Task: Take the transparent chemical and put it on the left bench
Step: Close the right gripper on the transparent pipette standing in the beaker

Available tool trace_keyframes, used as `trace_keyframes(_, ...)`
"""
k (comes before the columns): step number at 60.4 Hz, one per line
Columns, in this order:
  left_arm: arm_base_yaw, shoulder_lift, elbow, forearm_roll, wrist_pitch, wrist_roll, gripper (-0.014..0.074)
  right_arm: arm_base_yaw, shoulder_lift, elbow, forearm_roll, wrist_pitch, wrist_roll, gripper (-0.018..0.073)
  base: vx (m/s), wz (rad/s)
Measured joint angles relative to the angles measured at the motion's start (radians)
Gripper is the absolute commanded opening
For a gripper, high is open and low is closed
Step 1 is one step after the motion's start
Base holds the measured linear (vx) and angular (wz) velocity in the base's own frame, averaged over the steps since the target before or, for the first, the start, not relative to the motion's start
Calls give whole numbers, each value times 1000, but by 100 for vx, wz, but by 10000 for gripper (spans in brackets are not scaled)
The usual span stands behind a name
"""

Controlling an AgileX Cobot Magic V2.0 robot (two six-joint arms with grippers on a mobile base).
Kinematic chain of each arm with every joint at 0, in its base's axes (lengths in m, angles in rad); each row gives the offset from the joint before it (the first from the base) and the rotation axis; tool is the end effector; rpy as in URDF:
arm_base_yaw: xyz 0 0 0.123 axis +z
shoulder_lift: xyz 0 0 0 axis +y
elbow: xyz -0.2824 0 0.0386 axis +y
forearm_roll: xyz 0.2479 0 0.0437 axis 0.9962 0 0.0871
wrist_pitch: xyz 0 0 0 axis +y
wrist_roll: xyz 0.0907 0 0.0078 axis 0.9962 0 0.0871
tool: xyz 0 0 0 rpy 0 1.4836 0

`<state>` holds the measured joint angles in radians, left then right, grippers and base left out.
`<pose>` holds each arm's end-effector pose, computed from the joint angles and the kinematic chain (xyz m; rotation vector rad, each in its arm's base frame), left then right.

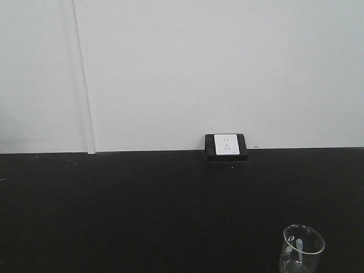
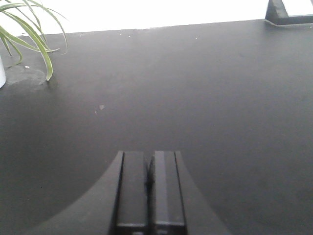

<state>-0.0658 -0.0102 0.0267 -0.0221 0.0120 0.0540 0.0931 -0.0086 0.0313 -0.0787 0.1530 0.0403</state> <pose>0.0566 -0.0038 0.2035 0.0741 1.5103 -0.0274 0.0566 0.0042 0.1891 -0.0992 1.6560 0.0323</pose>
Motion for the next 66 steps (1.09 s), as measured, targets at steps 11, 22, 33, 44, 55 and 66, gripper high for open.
trace_keyframes(11, 0, 0, 0, 0, 0, 0, -3, 0, 0, 0, 0, 0, 0, -7, 0, 0)
trace_keyframes(22, 0, 0, 0, 0, 0, 0, -3, 0, 0, 0, 0, 0, 0, -7, 0, 0)
trace_keyframes(33, 0, 0, 0, 0, 0, 0, -3, 0, 0, 0, 0, 0, 0, -7, 0, 0)
trace_keyframes(44, 0, 0, 0, 0, 0, 0, -3, 0, 0, 0, 0, 0, 0, -7, 0, 0)
trace_keyframes(55, 0, 0, 0, 0, 0, 0, -3, 0, 0, 0, 0, -1, 0, -7, 0, 0)
trace_keyframes(66, 0, 0, 0, 0, 0, 0, -3, 0, 0, 1, 0, -40, 0, -7, 0, 0)
